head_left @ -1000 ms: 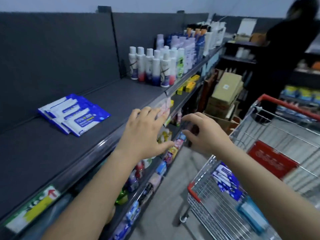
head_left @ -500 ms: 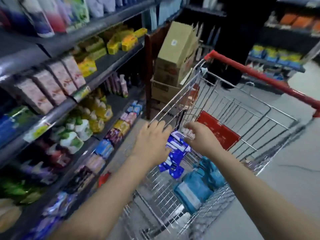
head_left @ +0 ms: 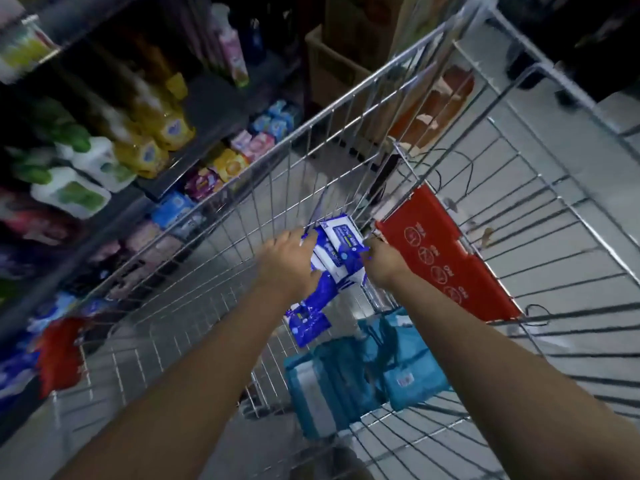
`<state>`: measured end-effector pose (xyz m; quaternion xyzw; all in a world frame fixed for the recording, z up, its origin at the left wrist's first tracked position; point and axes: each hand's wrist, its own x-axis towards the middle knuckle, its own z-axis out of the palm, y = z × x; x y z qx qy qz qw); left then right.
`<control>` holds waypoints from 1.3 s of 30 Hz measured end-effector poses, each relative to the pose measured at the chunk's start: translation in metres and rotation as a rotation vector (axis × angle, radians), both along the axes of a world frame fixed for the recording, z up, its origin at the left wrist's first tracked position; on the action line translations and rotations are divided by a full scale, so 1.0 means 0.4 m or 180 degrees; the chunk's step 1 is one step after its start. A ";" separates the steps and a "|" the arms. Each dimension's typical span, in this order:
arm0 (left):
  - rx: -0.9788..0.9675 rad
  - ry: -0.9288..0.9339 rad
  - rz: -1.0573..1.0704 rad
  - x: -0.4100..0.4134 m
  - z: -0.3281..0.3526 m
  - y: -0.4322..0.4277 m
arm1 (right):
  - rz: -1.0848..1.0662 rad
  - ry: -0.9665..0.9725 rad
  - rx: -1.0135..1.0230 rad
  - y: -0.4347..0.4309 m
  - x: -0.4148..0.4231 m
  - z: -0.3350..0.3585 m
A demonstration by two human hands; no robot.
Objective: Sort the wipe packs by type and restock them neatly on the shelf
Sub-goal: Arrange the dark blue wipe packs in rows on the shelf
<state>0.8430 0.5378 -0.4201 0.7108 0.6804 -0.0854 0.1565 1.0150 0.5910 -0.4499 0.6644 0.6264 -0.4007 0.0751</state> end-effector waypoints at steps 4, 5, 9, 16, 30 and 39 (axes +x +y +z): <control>0.0071 -0.0406 0.0114 0.050 -0.143 0.081 | -0.0201 -0.0059 -0.0462 0.038 -0.026 -0.129; 0.0065 -0.0595 0.0288 0.056 -0.171 0.094 | -0.0337 -0.0044 -0.0452 0.039 -0.037 -0.147; -0.0581 -0.1064 0.1297 0.085 -0.301 0.132 | -0.1174 -0.0072 -0.0148 0.028 -0.061 -0.231; 0.0162 -0.2920 0.3890 0.127 -0.368 0.156 | -0.1892 0.0142 -0.0156 0.030 -0.048 -0.277; -0.0791 -0.3280 0.3566 0.064 -0.268 0.028 | -0.2442 0.1540 0.0178 -0.006 -0.018 -0.133; -0.0760 -0.4765 0.3351 -0.067 0.206 -0.146 | -0.1790 0.2542 -0.0702 -0.068 0.024 0.246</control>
